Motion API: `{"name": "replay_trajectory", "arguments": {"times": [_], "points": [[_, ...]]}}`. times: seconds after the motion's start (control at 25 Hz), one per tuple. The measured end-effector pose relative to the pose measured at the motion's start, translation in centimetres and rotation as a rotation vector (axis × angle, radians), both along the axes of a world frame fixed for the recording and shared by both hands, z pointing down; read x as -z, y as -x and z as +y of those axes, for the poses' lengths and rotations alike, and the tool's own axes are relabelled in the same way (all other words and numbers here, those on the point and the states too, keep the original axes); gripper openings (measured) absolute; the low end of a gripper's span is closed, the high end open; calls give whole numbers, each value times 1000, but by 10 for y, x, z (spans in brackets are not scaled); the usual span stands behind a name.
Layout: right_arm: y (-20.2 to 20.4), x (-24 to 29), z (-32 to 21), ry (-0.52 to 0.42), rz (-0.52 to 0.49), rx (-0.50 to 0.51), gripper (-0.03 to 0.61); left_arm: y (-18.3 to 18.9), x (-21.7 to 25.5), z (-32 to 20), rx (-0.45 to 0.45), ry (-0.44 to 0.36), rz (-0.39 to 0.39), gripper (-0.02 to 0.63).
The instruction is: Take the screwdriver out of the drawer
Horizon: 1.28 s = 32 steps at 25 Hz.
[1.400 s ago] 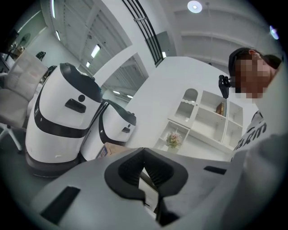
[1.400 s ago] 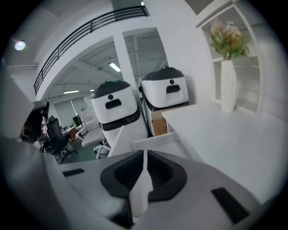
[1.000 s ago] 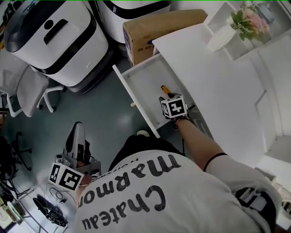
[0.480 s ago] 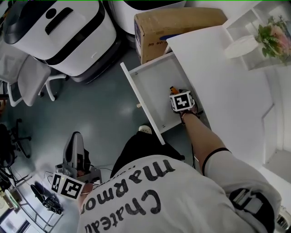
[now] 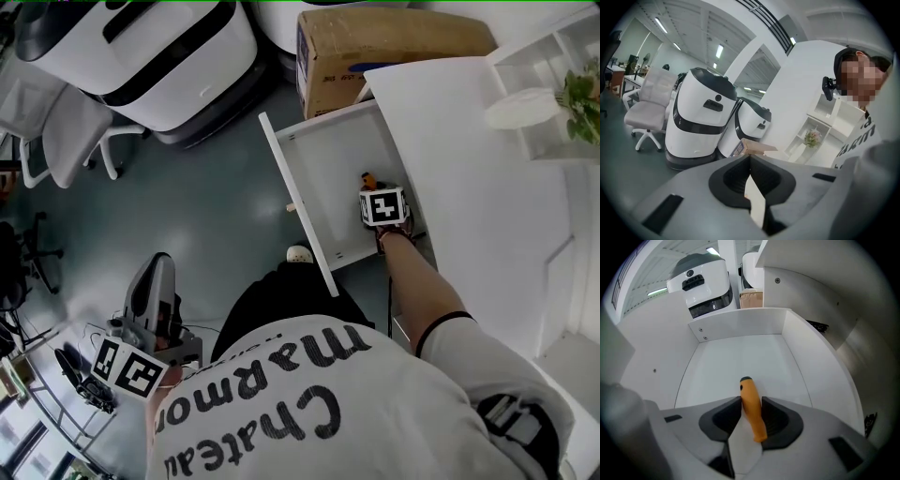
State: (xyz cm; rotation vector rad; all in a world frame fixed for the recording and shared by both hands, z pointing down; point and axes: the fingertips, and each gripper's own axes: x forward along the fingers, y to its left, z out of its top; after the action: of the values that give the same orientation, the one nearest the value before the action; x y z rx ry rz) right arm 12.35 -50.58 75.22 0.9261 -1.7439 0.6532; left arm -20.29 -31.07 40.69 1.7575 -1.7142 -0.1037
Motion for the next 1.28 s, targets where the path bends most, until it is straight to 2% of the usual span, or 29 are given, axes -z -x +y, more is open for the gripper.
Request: {"name": "replay_trajectory", "arguments": {"times": [0.28,0.48,0.64,0.96,1.12,1.28], "points": [[3,6,-3,-29,0,12,133,-18,-9,-9,-48,29,10,23],[10,17,6,-21,-90,-99,126,-19,-14,-17,-82,16,23,23],[20,40,19,-33,-148,-116,124,-23,-12,-17,-81,-17,40,23],[62,123,26,-117,-360,-150,121,-41,-2,-57,-193,-150,130,23],[67,177,18,-199,-433,-141,121,-54,12,-67,-260,-206,135,23],[66,241,8,-308,-486,-168,121,-54,17,-77,-290,-215,126,23]]}}
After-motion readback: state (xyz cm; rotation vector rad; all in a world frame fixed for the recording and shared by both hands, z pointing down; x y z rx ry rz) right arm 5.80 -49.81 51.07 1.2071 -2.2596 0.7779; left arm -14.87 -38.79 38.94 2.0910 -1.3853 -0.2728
